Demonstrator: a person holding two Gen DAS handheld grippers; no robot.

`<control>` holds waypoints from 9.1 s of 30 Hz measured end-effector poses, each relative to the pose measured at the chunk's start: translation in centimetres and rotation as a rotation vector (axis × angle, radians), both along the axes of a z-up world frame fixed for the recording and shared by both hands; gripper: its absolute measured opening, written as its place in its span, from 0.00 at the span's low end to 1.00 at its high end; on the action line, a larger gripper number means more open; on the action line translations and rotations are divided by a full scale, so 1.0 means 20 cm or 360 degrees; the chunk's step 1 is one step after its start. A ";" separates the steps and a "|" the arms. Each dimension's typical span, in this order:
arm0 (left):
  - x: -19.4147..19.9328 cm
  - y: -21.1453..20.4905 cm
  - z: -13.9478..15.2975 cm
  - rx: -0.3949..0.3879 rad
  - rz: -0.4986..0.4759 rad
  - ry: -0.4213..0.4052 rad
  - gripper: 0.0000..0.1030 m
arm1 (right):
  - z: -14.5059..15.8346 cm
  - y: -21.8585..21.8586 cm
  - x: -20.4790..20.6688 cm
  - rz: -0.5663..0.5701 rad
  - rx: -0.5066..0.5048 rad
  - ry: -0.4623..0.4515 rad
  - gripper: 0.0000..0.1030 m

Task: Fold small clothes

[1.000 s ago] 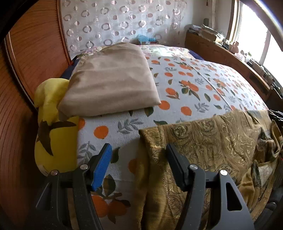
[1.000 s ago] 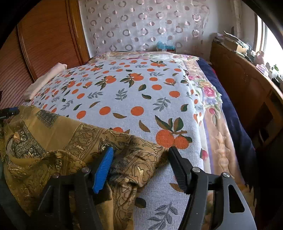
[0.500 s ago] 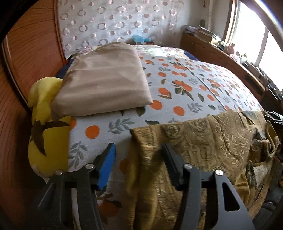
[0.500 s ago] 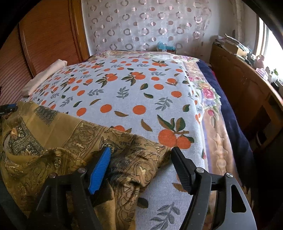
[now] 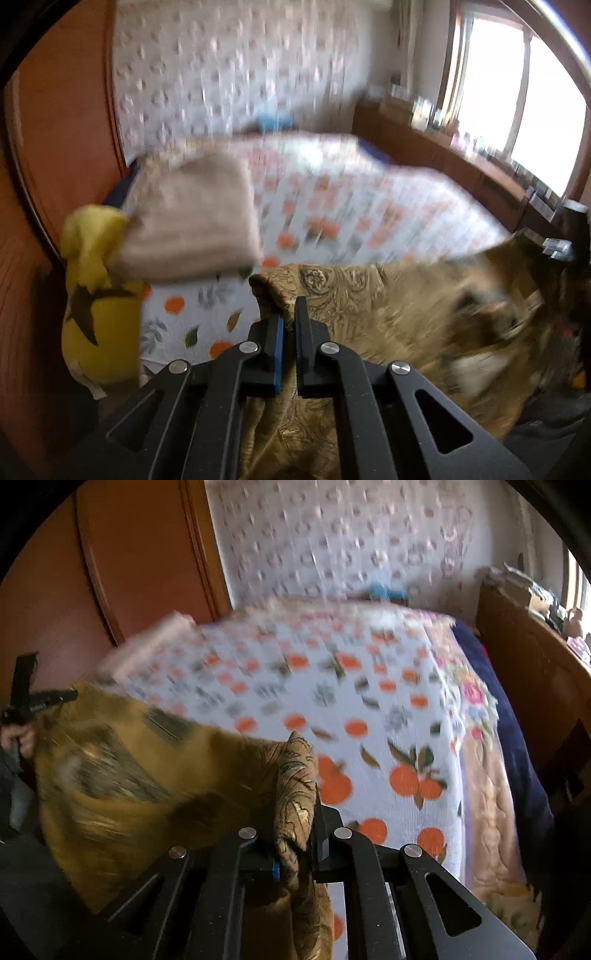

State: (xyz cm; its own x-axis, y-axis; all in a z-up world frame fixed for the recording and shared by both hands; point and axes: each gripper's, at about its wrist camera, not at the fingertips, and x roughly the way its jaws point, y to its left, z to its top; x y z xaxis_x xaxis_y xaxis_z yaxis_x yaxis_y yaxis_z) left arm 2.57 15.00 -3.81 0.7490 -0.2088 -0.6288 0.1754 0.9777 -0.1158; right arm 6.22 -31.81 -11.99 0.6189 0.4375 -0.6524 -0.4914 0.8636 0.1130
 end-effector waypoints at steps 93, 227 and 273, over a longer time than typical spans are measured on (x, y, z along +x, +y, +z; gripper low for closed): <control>0.54 0.19 -0.18 0.0154 0.0295 0.0029 0.46 | 0.73 0.42 0.59 -0.0342 -0.0252 0.0076 0.52; -0.16 0.15 -0.40 0.0039 0.0409 0.0182 0.55 | 0.28 0.62 0.12 -0.0002 -0.0281 -0.0012 0.69; 0.24 -0.67 0.40 -0.0191 -0.0299 -0.0423 0.05 | 0.28 0.53 0.15 -0.0064 -0.0203 0.0003 0.69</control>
State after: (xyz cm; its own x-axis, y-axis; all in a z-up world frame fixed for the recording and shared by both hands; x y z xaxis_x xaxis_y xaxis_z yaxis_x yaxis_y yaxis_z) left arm 7.32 1.56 4.27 0.8245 -0.4195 -0.3797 0.3907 0.9075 -0.1541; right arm 9.28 -21.22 -6.41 0.6330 0.3260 -0.7022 -0.4560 0.8900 0.0021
